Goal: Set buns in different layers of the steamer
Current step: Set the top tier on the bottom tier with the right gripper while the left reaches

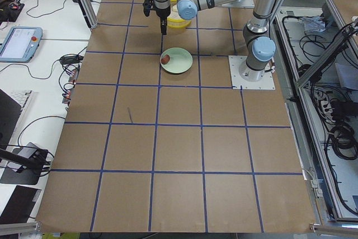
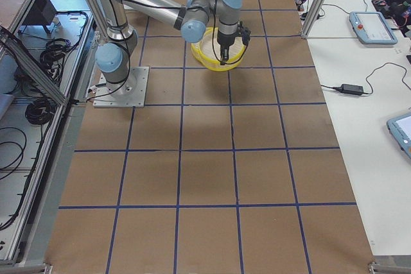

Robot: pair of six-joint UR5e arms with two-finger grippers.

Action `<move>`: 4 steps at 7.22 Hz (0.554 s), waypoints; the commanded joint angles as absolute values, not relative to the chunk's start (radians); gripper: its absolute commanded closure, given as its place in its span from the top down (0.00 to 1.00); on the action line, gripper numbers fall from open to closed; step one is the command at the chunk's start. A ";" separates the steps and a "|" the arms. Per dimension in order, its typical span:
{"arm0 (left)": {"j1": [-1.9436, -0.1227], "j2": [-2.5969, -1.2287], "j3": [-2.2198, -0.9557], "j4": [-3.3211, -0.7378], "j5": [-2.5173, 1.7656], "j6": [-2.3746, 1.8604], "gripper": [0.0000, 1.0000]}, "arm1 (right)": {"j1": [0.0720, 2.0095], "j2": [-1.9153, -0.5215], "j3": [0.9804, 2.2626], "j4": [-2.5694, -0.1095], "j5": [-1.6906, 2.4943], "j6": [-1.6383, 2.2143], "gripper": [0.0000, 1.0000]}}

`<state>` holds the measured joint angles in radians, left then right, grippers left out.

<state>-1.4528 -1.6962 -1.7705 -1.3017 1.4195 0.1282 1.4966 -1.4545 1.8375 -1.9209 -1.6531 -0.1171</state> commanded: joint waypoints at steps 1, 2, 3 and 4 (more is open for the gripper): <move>-1.396 -1.825 -1.776 -1.235 1.445 0.170 1.00 | 1.656 -1.389 1.812 -1.884 -1.655 0.001 0.08; -1.396 -1.877 -1.787 -1.192 1.443 0.166 1.00 | 1.666 -1.367 1.792 -1.858 -1.654 0.002 0.08; -1.396 -1.888 -1.807 -1.183 1.447 0.172 0.99 | 1.666 -1.361 1.789 -1.853 -1.655 0.002 0.08; -1.396 -1.888 -1.824 -1.183 1.451 0.176 0.99 | 1.673 -1.361 1.792 -1.855 -1.658 0.003 0.08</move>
